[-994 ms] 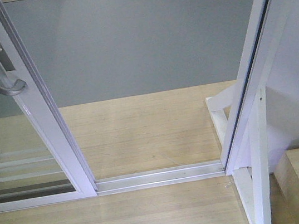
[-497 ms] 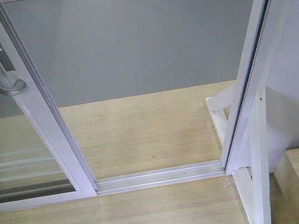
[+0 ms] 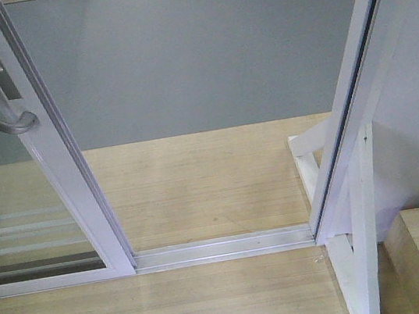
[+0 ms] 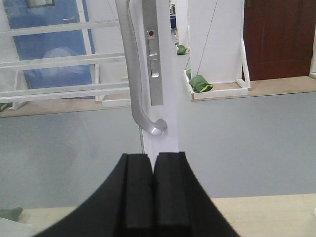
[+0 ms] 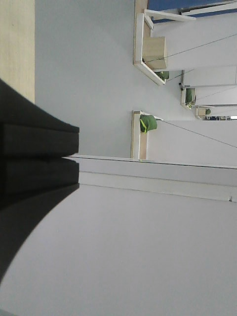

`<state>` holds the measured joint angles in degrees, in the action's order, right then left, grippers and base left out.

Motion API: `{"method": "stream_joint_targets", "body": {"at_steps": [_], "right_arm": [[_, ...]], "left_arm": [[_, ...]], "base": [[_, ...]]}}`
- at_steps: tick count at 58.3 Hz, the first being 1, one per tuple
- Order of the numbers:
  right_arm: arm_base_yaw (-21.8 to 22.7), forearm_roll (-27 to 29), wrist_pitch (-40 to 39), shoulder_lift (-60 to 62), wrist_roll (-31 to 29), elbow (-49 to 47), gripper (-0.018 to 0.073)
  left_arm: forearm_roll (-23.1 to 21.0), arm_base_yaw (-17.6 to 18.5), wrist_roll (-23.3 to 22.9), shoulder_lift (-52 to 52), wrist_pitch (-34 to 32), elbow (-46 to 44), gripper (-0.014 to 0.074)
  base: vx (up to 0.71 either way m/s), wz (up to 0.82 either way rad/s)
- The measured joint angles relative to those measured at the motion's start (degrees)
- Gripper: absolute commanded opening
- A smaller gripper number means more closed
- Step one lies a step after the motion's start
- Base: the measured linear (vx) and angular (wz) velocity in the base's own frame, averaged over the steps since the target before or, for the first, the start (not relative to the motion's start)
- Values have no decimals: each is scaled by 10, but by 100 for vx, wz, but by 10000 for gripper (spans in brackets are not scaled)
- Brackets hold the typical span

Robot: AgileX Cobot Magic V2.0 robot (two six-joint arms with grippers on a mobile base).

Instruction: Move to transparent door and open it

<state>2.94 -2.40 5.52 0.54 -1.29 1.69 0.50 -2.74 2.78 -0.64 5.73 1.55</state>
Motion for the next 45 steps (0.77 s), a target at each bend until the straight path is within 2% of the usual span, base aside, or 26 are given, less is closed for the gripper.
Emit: {"method": "stream_joint_targets", "body": {"at_steps": [45], "right_arm": [[1, 0, 0, 0, 0, 0, -8]], "left_arm": [[0, 0, 0, 0, 0, 0, -6]], "base": [[0, 0]]}}
